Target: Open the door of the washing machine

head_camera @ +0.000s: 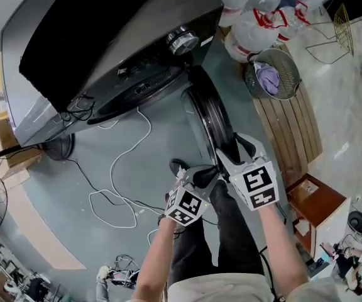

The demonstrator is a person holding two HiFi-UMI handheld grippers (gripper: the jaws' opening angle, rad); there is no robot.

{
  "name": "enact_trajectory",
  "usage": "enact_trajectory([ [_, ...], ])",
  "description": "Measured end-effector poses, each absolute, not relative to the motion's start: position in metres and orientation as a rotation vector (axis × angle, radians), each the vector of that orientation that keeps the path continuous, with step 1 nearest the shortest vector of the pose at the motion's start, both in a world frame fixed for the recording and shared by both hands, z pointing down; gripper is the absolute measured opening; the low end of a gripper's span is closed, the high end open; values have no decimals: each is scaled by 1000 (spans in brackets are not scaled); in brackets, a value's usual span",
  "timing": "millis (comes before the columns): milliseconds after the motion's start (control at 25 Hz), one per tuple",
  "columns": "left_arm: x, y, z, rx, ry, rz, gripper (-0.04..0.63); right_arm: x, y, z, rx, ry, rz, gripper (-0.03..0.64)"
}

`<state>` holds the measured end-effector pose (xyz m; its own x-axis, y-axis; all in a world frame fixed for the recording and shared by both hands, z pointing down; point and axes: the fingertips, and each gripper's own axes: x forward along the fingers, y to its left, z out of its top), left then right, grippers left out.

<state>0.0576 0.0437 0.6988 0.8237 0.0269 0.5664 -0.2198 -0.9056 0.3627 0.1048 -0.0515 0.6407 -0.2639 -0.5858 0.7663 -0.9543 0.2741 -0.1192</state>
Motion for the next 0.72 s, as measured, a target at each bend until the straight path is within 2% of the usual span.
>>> enact_trajectory([
  [360, 61, -39, 697, 2685, -267, 900, 97, 135, -53, 638, 1460, -1939, 842, 215],
  [720, 131, -100, 674, 2745, -383, 804, 83, 185, -48, 635, 1390, -1978, 814, 215],
])
